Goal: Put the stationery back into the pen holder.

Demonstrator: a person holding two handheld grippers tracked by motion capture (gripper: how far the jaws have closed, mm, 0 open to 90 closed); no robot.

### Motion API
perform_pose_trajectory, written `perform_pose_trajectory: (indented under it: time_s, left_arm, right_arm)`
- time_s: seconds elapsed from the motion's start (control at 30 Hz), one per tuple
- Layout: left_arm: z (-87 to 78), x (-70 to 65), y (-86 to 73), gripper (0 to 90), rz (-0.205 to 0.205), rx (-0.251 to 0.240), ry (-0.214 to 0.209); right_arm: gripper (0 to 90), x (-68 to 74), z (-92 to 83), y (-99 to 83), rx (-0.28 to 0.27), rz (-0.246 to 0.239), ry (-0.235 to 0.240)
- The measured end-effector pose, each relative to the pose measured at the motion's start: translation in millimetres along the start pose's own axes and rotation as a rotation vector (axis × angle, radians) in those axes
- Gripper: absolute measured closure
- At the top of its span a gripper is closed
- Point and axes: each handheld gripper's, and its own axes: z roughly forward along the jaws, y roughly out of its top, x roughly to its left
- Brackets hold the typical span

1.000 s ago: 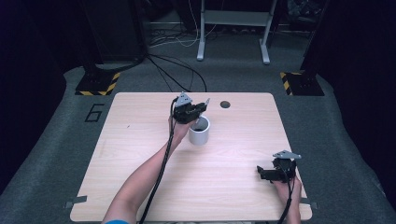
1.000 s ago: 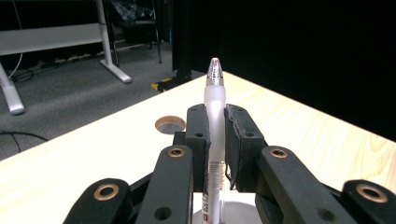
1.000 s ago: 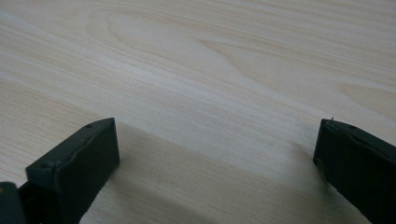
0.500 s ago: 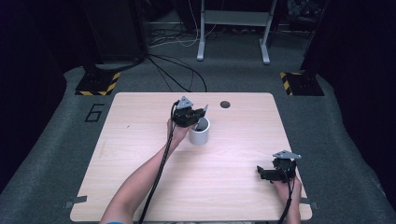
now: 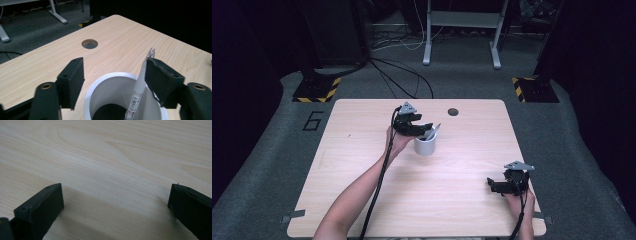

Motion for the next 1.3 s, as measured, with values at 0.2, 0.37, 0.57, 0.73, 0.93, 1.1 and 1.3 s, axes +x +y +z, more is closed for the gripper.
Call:
perform_pose_trajectory:
  time_s: [0.2,0.37,0.57,0.73,0.93,1.1,1.3]
  left_arm:
    - [-13.9,-3.9,6.6,17.8,0.031,0.029,-0.014]
    - [-22.7,-2.9,6.3,13.6,0.031,0.074,-0.034]
    - [-36.7,-2.4,6.3,9.4,0.018,0.086,-0.039]
    - [-58.0,-4.7,8.1,8.0,0.003,0.078,-0.042]
    - [-82.6,-12.4,7.3,6.7,0.023,0.110,-0.020]
    - [-107.2,-18.2,-8.9,5.2,0.044,0.141,0.025]
    - [-132.7,-19.8,-38.8,3.2,0.052,0.208,0.061]
  right_arm:
    - [0.0,0.0,0.0,0.0,0.000,0.000,0.000]
    - [0.0,0.0,0.0,0.0,0.000,-0.002,0.000]
    - [0.0,0.0,0.0,0.0,0.000,0.000,0.000]
    - [0.0,-0.2,0.1,0.2,0.001,-0.003,0.002]
    - [0.0,0.0,0.2,0.2,0.000,0.000,0.001]
    - [0.0,0.0,0.1,0.1,-0.001,-0.001,0.000]
    - [0.0,0.0,0.2,0.1,-0.002,-0.002,0.000]
